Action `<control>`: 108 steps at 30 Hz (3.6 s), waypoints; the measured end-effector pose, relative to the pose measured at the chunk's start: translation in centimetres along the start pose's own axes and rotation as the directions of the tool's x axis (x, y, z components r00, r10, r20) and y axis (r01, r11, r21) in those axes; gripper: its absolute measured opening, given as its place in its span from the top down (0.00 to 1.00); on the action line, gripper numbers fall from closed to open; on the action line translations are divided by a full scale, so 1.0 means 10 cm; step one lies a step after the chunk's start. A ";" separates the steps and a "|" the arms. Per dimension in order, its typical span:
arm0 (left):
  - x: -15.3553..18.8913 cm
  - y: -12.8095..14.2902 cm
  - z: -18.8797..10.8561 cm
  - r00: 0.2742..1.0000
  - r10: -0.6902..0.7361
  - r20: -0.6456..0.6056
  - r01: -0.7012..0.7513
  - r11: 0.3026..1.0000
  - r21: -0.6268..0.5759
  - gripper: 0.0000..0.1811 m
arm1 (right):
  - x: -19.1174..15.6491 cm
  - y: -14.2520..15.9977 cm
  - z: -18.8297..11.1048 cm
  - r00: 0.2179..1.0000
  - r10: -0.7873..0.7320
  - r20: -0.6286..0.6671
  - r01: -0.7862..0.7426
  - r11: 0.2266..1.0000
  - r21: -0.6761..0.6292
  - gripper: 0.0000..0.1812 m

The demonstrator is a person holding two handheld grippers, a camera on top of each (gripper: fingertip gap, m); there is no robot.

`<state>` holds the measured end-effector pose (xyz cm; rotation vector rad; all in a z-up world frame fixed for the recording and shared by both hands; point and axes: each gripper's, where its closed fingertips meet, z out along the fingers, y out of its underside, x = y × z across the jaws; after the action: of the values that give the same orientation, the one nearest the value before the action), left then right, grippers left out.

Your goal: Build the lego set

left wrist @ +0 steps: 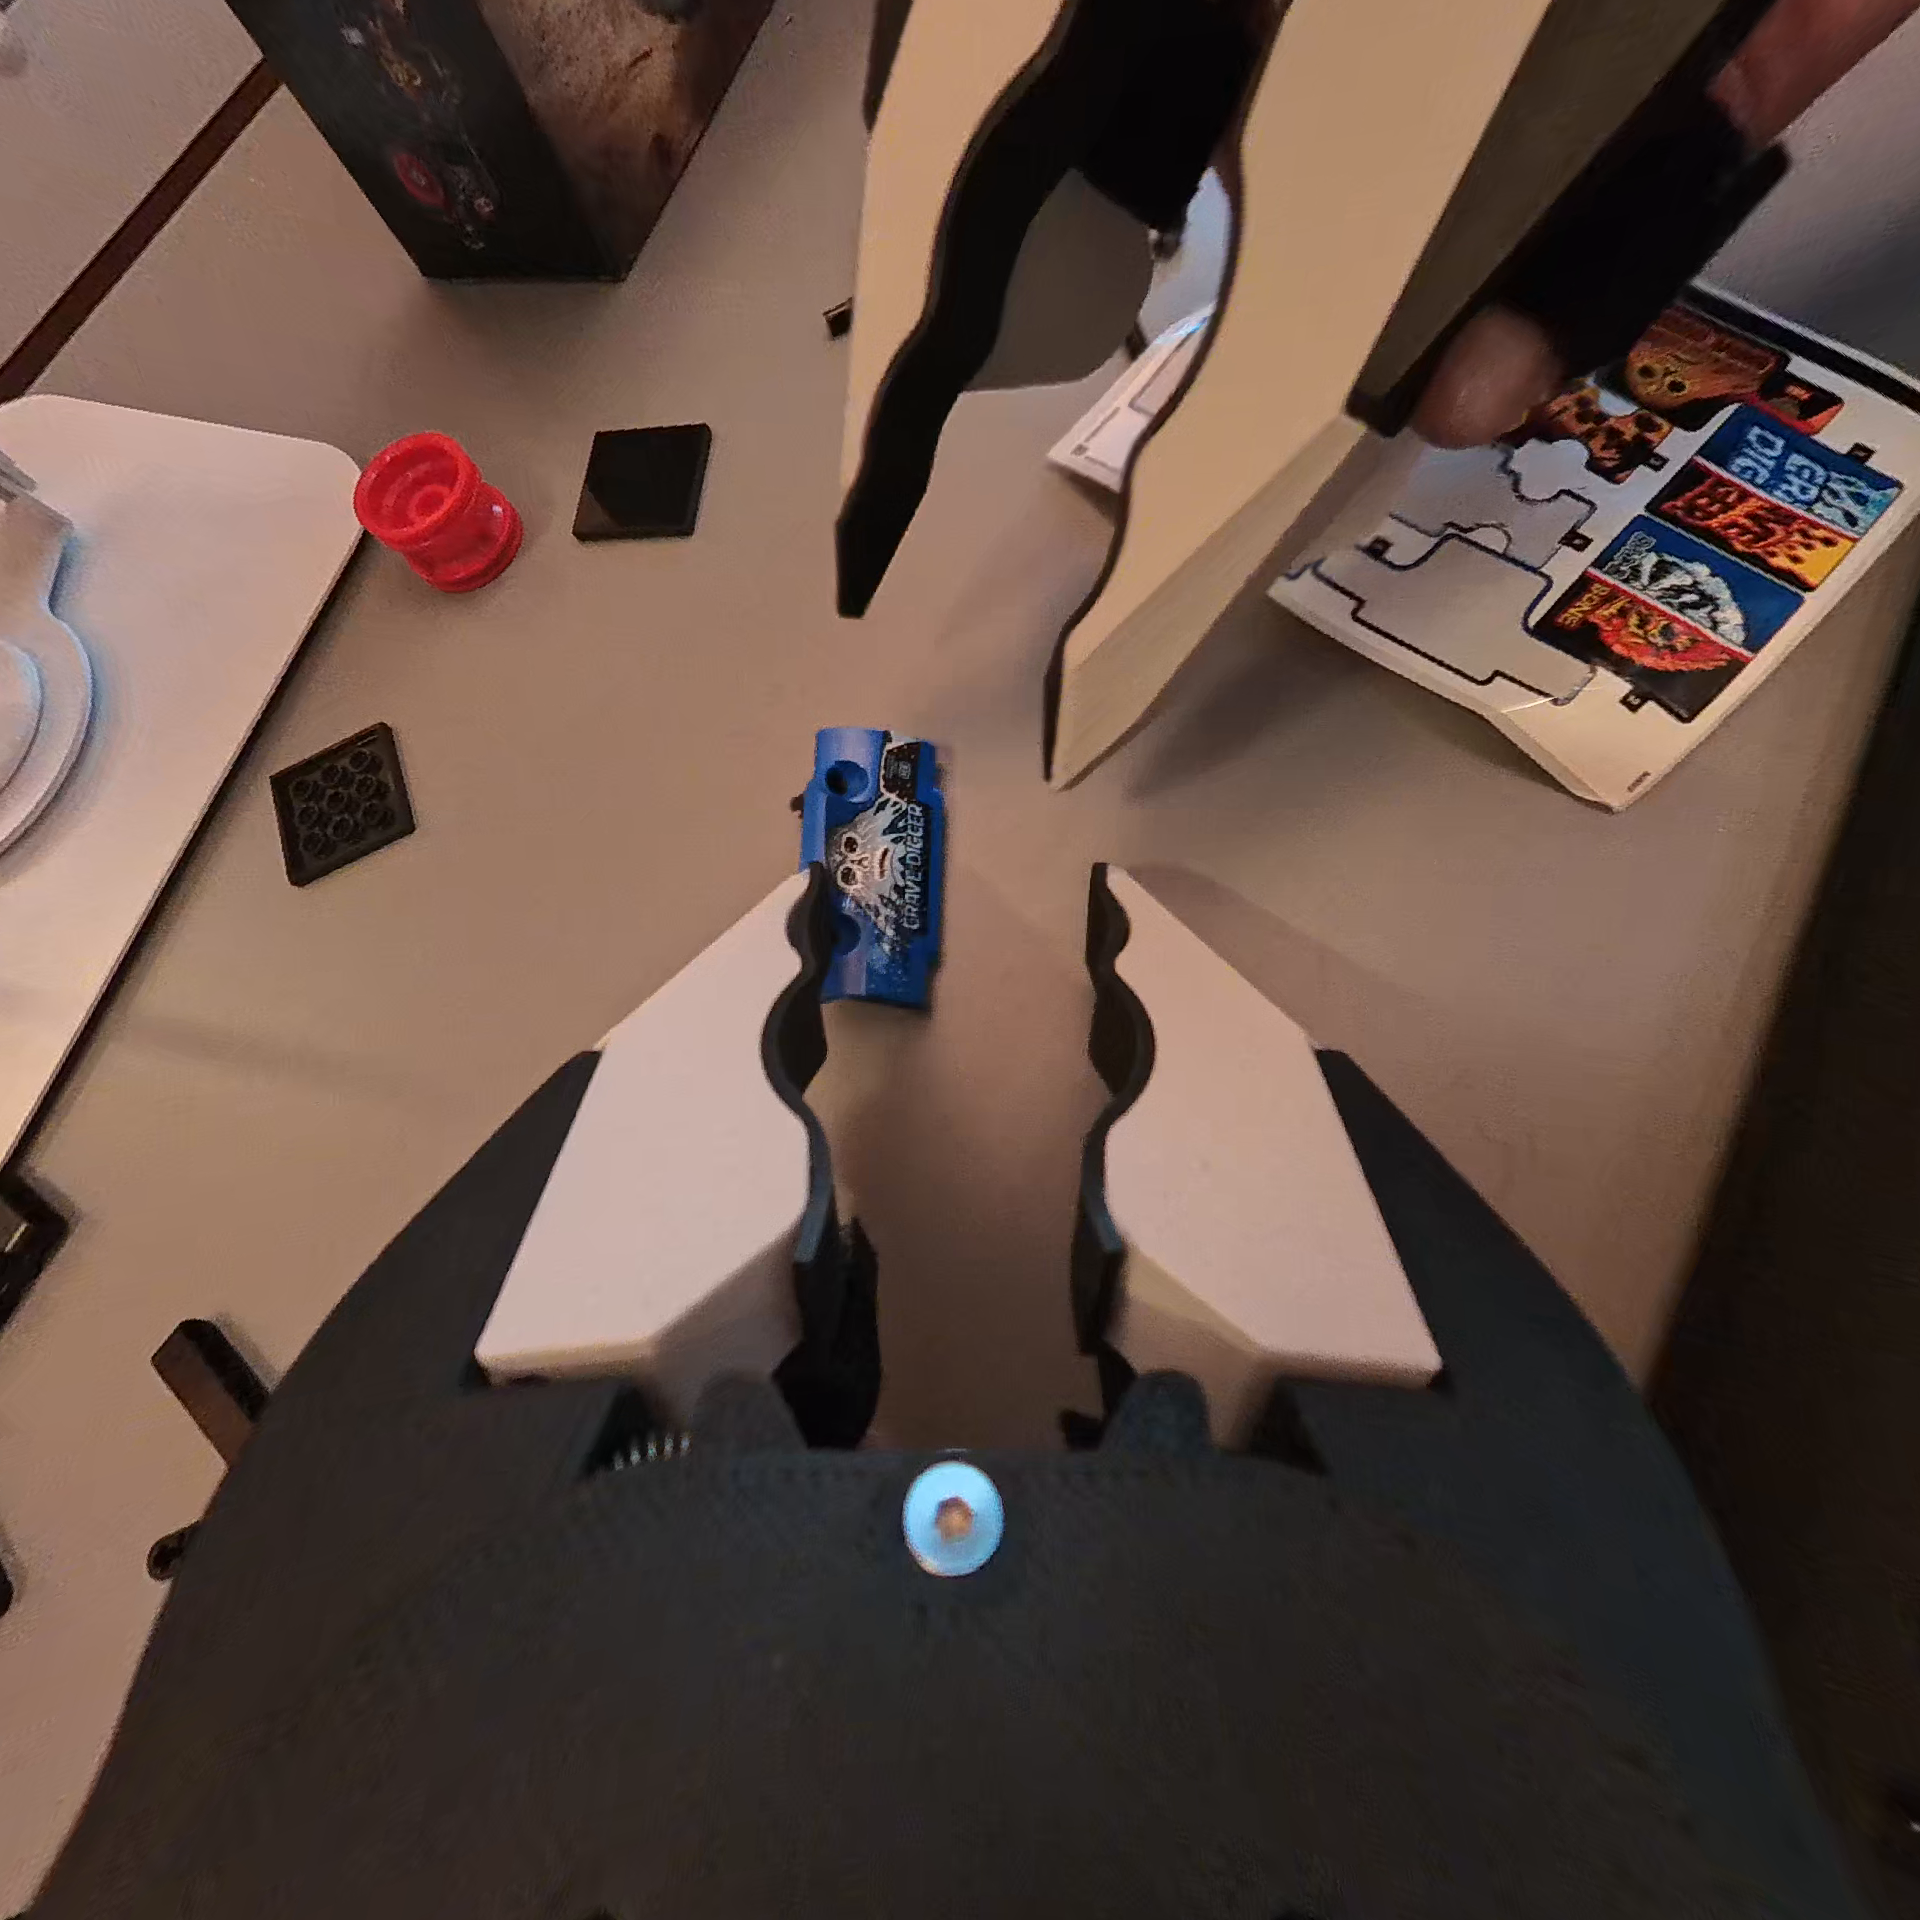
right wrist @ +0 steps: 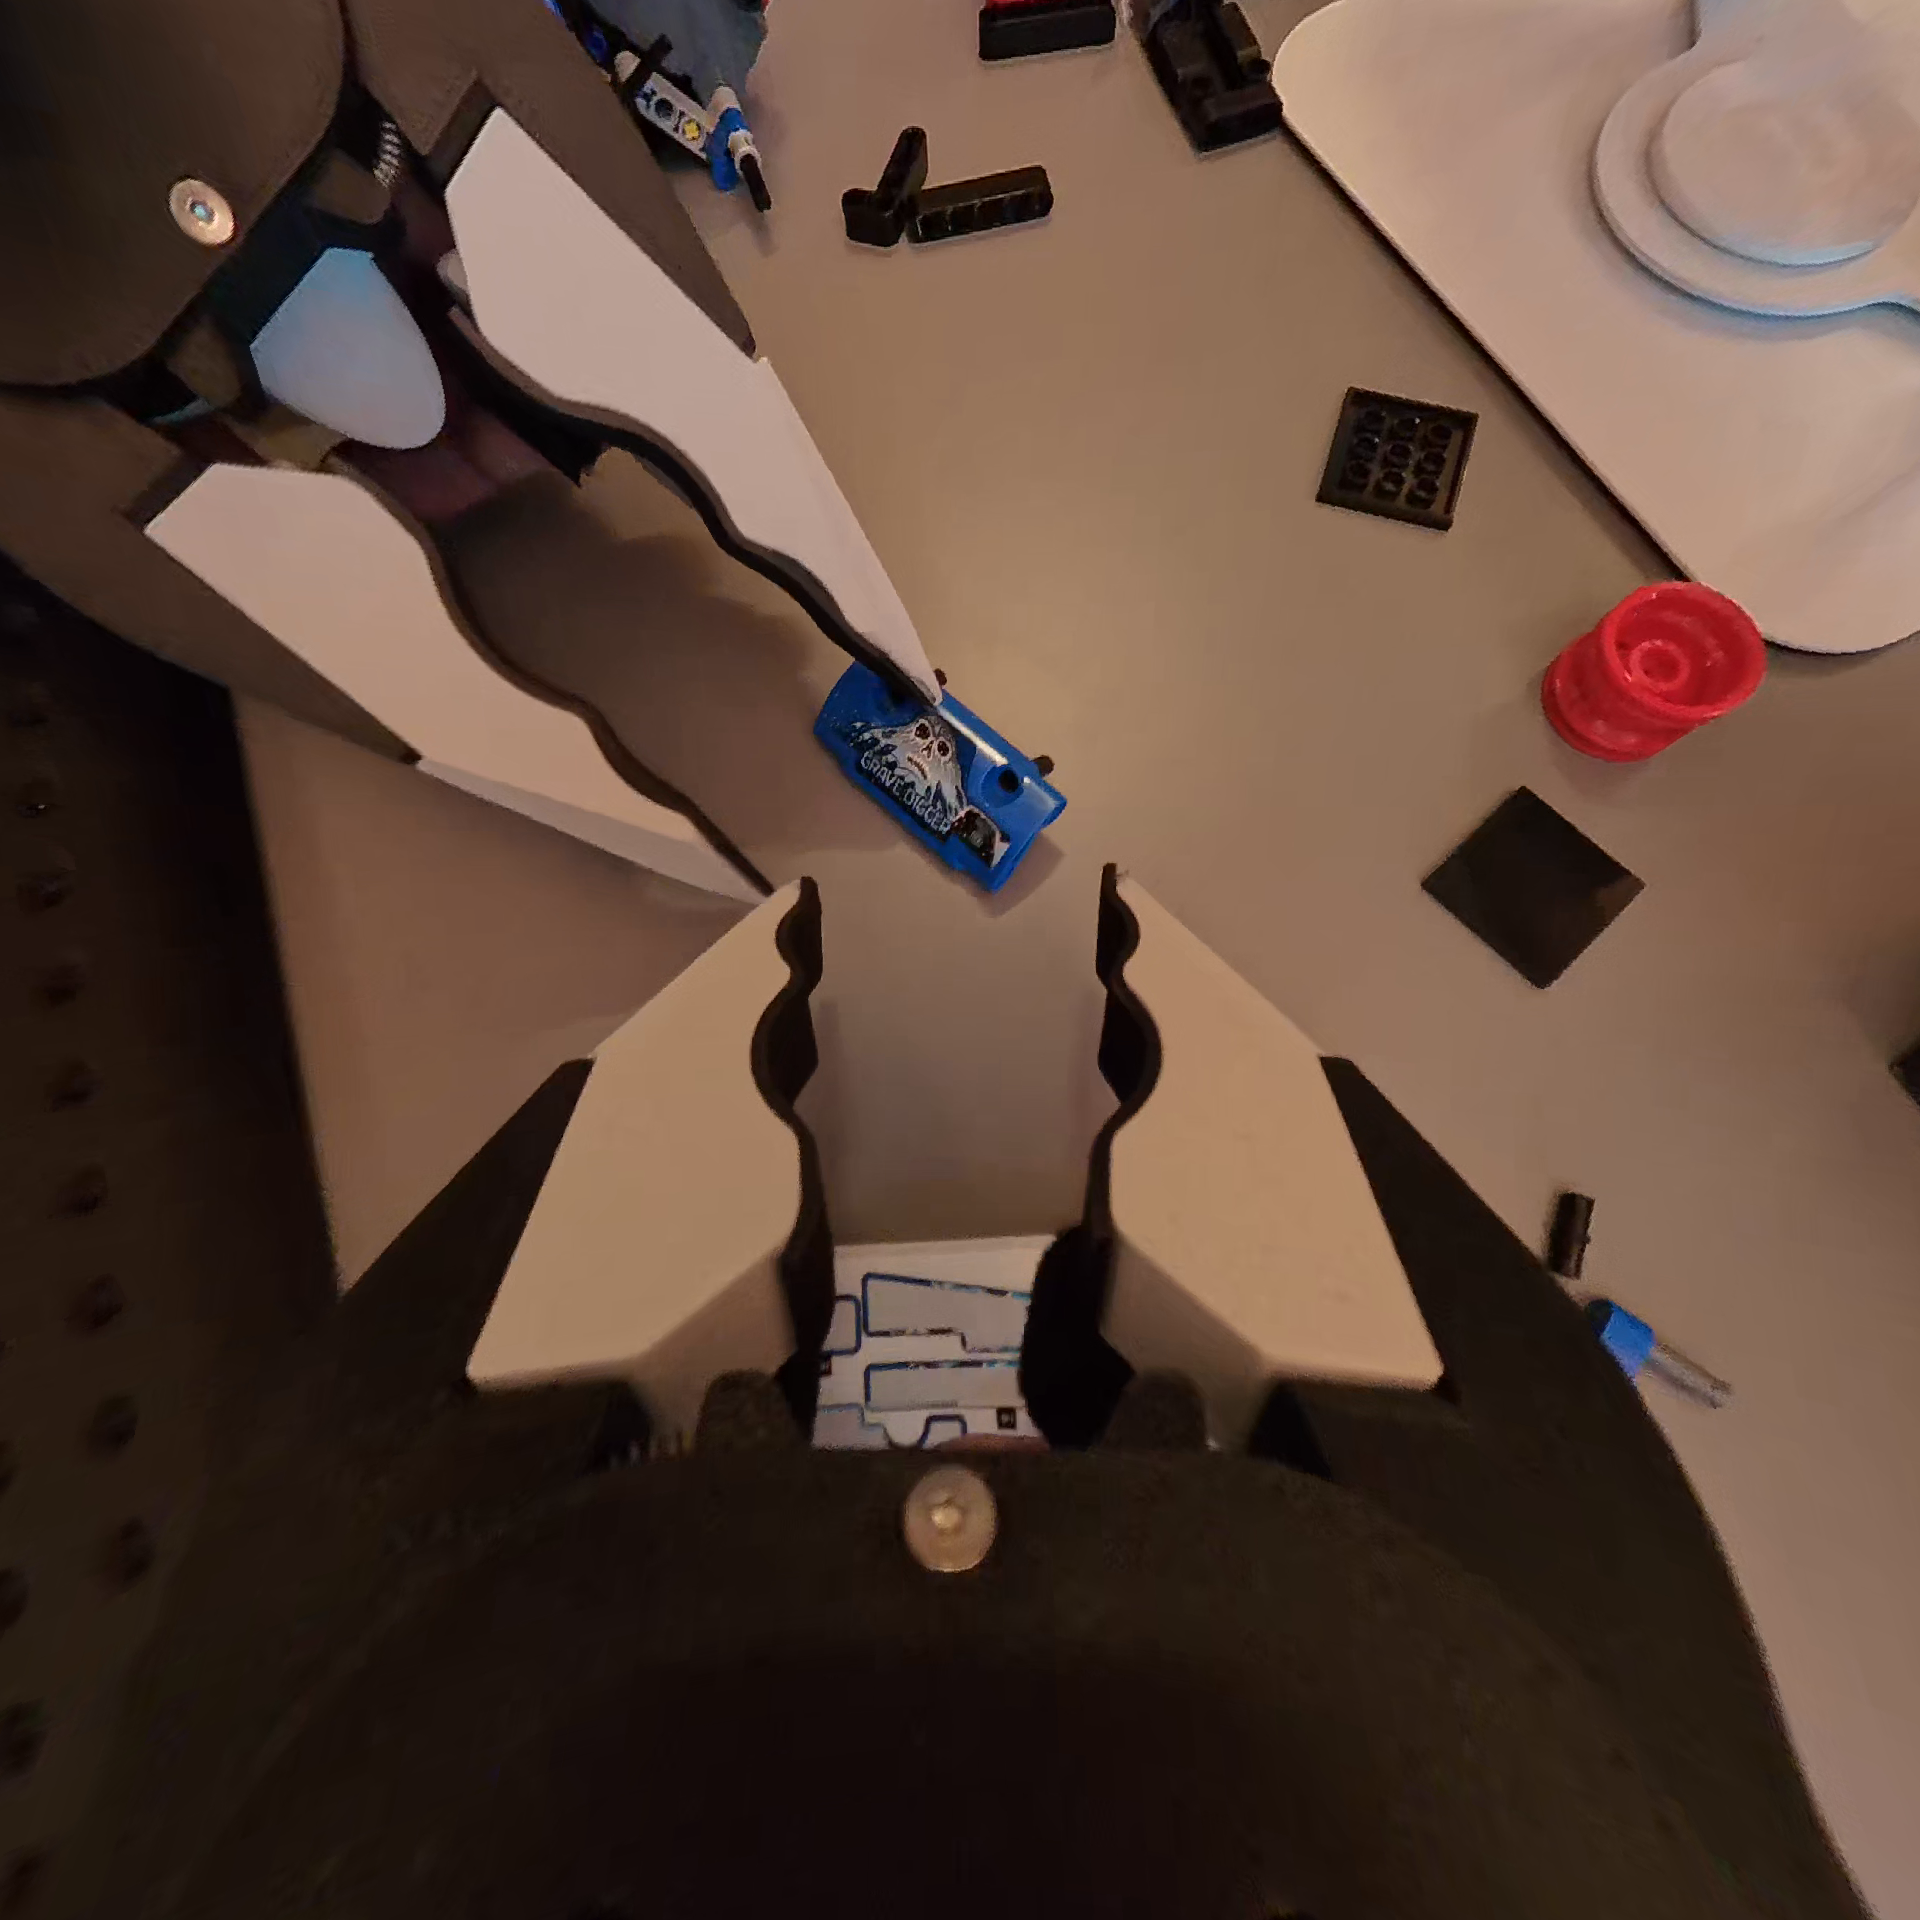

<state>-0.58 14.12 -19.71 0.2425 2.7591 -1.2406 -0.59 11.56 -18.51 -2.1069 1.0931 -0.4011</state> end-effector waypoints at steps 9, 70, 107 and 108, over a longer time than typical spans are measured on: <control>0.04 -0.01 0.00 1.000 0.011 -0.019 -0.011 1.000 0.005 0.75 | 0.12 -0.06 0.18 1.000 0.012 0.013 -0.012 0.999 -0.034 0.77; -0.21 0.06 0.03 0.994 -0.099 0.046 0.099 0.995 -0.008 0.88 | 0.13 -0.08 0.21 0.970 0.140 0.201 -0.140 0.990 -0.014 0.99; -0.16 0.04 0.04 0.996 -0.076 0.044 0.077 0.997 -0.010 0.88 | 0.17 -0.16 0.38 0.994 0.071 0.079 -0.073 0.997 0.014 0.90; -0.16 0.05 0.03 0.996 -0.075 0.046 0.075 0.997 -0.012 0.88 | 0.23 -0.13 0.37 0.998 0.051 0.041 -0.051 0.999 -0.002 0.89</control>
<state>1.07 14.00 -20.01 0.1088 2.7603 -1.2280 3.58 11.93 -20.21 -2.0748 1.1212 -0.3307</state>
